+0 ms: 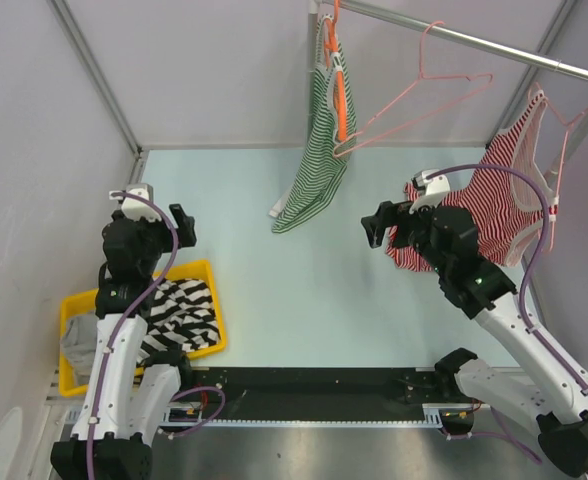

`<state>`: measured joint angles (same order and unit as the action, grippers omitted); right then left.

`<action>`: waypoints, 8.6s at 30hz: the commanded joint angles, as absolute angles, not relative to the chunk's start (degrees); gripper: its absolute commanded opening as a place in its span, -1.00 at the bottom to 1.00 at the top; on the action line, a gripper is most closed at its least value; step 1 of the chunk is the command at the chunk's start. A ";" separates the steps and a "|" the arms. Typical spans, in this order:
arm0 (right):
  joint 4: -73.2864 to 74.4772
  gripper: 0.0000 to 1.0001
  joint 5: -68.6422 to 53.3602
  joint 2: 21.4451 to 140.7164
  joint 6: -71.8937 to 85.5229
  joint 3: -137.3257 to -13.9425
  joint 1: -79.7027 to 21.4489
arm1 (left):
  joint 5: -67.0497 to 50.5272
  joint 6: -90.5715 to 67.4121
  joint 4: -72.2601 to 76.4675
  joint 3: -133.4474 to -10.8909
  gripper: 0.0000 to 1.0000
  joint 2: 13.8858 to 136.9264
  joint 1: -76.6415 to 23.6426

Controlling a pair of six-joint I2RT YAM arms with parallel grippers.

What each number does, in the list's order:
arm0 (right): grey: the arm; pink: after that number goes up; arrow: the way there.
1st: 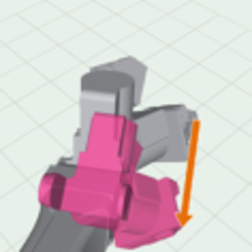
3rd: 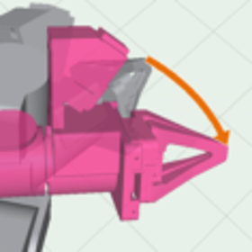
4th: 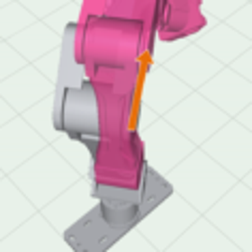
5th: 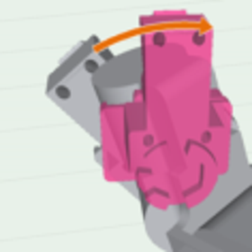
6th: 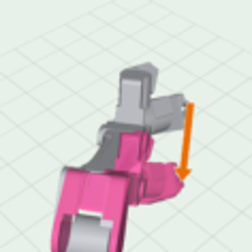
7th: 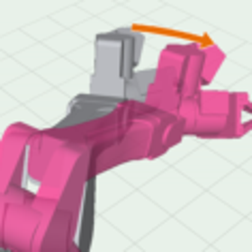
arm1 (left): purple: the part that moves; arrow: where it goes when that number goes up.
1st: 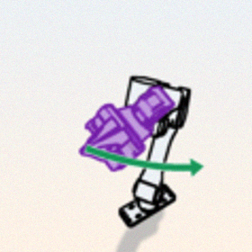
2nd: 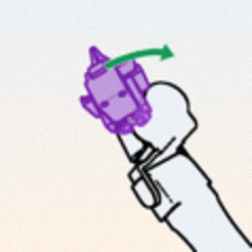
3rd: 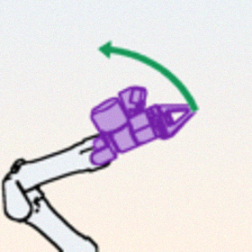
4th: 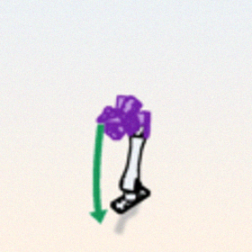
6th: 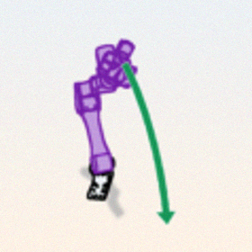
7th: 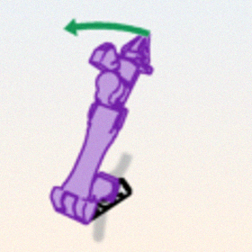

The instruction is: Place the tank top on the hanger

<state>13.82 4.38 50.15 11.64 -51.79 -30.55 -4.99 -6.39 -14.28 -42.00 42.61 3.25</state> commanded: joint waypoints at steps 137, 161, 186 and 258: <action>6.51 0.94 -5.45 61.07 27.69 -38.41 -22.50 | 10.38 -13.36 -16.97 -58.01 0.80 83.68 -37.62; -12.31 -0.51 -16.61 91.23 27.07 -46.32 -15.82 | 5.53 -25.14 -17.12 -43.85 0.99 57.93 -41.22; -3.87 0.25 5.71 81.48 32.70 -53.80 -62.40 | 4.50 -35.15 -26.56 -34.56 0.99 38.41 -39.81; -19.42 0.18 -16.34 74.97 28.56 -29.27 -28.48 | -3.60 -31.11 -38.85 -37.70 -1.00 34.54 -25.93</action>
<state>-15.62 -14.63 75.05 28.49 -28.49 -28.69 -4.58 -32.34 -37.95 -35.16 35.68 -26.28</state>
